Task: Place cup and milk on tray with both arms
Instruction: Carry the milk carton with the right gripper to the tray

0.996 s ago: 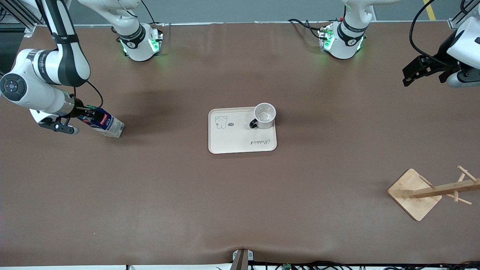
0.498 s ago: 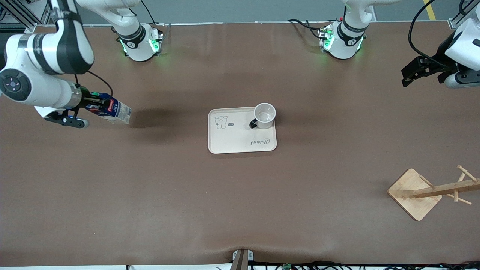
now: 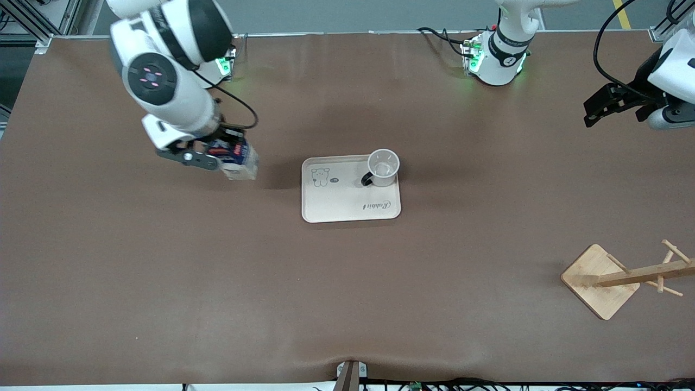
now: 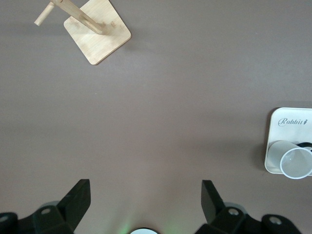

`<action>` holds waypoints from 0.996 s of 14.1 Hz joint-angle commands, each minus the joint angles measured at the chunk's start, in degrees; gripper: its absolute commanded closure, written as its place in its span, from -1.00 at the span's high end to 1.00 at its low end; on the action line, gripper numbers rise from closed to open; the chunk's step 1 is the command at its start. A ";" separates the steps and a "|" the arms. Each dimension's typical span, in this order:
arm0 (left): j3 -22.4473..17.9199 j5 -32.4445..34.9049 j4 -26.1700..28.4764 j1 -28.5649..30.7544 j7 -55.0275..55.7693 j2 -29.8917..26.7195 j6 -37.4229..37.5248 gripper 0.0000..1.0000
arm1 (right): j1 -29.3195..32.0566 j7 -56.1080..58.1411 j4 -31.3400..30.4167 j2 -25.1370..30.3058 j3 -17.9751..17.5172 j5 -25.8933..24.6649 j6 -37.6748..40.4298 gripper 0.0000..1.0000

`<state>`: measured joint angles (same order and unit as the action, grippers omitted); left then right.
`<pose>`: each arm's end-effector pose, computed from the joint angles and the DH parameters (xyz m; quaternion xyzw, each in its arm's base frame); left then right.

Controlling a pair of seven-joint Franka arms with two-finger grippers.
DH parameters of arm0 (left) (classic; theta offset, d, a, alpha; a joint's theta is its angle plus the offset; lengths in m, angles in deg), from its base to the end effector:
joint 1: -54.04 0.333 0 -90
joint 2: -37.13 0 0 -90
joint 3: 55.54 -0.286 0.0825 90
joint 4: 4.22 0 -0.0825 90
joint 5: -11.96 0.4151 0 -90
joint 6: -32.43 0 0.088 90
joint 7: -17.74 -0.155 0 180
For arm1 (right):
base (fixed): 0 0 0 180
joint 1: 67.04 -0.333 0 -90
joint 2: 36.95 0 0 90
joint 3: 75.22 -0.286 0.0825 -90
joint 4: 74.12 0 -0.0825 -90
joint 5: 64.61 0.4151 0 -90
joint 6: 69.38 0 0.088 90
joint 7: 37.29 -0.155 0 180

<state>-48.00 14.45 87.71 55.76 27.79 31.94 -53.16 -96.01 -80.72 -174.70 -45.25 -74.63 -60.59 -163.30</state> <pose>0.5487 -0.0515 0.5743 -0.9988 -0.0387 0.0065 0.0288 0.5119 0.2885 0.3757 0.9815 -0.1367 -0.1251 0.0490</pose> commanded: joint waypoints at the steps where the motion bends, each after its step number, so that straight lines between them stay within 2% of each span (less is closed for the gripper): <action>1: -0.07 -0.73 0.70 0.74 -0.48 -0.61 -0.80 1.00 | -3.71 -4.81 5.40 -7.68 0.72 1.69 -6.06 -1.00; 3: -0.15 -0.81 0.70 0.92 -0.39 -0.78 -0.80 1.00 | -7.58 -5.44 5.31 -10.58 0.81 1.69 -11.00 -1.00; 7: -0.33 -0.81 0.70 1.70 -0.39 -0.78 -0.80 1.00 | -10.58 -10.54 5.23 -13.58 0.72 3.27 -15.49 -1.00; 11: -0.33 -0.90 0.79 1.88 -0.39 -0.96 -0.62 1.00 | -12.86 -10.63 5.23 -15.42 0.72 4.59 -17.16 -1.00; 12: -0.33 -0.90 0.79 1.88 -0.39 -0.96 -0.54 1.00 | -13.39 -10.63 5.23 -15.86 0.72 4.59 -17.78 -0.90; 13: -0.42 -0.90 0.79 1.88 -0.48 -0.96 -0.53 1.00 | -13.66 -10.63 5.23 -16.13 0.72 4.59 -18.57 -0.53; 14: -0.42 -0.90 0.79 1.97 -0.48 -0.96 -0.53 1.00 | -13.83 -10.71 5.23 -16.39 0.72 4.59 -18.93 0.08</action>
<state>-48.24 14.45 87.77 57.34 27.79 31.95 -53.26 -108.80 -90.66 -171.03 -60.44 -74.58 -56.88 -181.88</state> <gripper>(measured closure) 0.000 0.445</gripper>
